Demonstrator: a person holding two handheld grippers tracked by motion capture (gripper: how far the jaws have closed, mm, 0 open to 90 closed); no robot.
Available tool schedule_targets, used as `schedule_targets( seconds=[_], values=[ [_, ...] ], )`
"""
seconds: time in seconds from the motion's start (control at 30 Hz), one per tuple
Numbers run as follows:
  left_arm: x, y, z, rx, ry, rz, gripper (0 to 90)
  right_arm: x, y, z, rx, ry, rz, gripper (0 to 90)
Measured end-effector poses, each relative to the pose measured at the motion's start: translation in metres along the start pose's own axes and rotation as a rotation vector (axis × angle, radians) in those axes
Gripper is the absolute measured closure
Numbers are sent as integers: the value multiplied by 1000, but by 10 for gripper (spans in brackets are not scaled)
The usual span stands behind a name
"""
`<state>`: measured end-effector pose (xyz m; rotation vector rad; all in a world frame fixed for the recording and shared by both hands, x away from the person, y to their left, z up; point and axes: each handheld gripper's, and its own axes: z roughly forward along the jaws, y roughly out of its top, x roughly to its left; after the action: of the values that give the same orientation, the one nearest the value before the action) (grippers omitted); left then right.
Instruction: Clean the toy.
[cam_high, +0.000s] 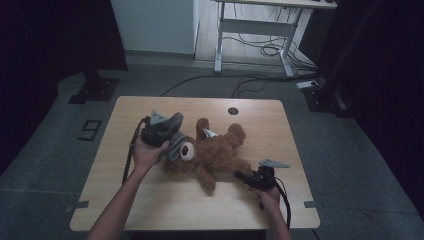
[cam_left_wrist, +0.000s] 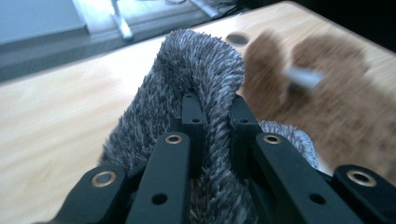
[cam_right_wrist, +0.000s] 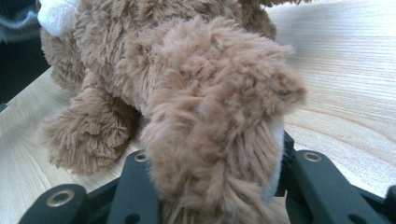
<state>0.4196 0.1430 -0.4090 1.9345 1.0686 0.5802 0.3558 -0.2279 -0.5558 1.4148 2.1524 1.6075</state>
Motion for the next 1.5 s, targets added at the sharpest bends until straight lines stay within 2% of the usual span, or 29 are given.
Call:
schedule_targets(
  seconds=[0.07, 0.13, 0.23, 0.3, 0.4, 0.5, 0.67, 0.77, 0.9, 1.03, 1.13, 1.2, 1.27, 1.3, 1.37, 1.43, 1.5],
  values=[
    [-7, 8, 11, 23, -8, 14, 801, 0, 0, 0, 3, 0, -3, 606],
    [-12, 8, 26, 69, -17, 15, 799, 0, 0, 0, 0, 1, -4, 604],
    [-12, -7, 45, 133, -34, -3, 798, 0, 0, -1, 3, 2, -7, 598],
    [-11, -20, 52, 139, -53, -25, 798, 0, 0, -1, 7, 5, -8, 588],
    [-11, -29, 49, 103, -63, -33, 799, 0, 2, -4, 9, 18, -25, 524],
    [-16, -32, 44, 101, -61, 2, 800, 1, 4, -10, 6, 28, -51, 441],
    [-20, -42, 36, 87, -94, 12, 801, 4, 15, -28, -93, 54, -31, 313],
    [-24, -49, 29, 67, -109, 16, 801, 9, 26, -30, -102, 41, -43, 250],
    [-30, -57, 22, 47, -104, 28, 803, 21, 40, -14, -98, 40, -64, 192],
    [-36, -63, 17, 30, -100, 35, 804, 35, 53, 14, -20, 34, -83, 140],
    [-37, -67, 14, 24, -107, 33, 805, 43, 56, 38, 59, -2, -120, 90],
    [-36, -70, 12, 20, -117, 22, 805, 44, 55, 49, 91, 12, -115, 71],
    [-36, -72, 11, 14, -127, 9, 806, 45, 54, 54, 106, 6, -132, 89],
    [-35, -73, 10, 11, -136, 5, 806, 46, 53, 55, 112, -1, -145, 134],
    [-35, -74, 8, 9, -138, 2, 805, 48, 51, 55, 116, -10, -166, 270],
    [-34, -73, 7, 8, -138, 2, 805, 49, 49, 55, 94, -2, -179, 427],
    [-31, -70, 5, 2, -140, -10, 805, 49, 49, 54, 78, 12, -195, 519]
  ],
)
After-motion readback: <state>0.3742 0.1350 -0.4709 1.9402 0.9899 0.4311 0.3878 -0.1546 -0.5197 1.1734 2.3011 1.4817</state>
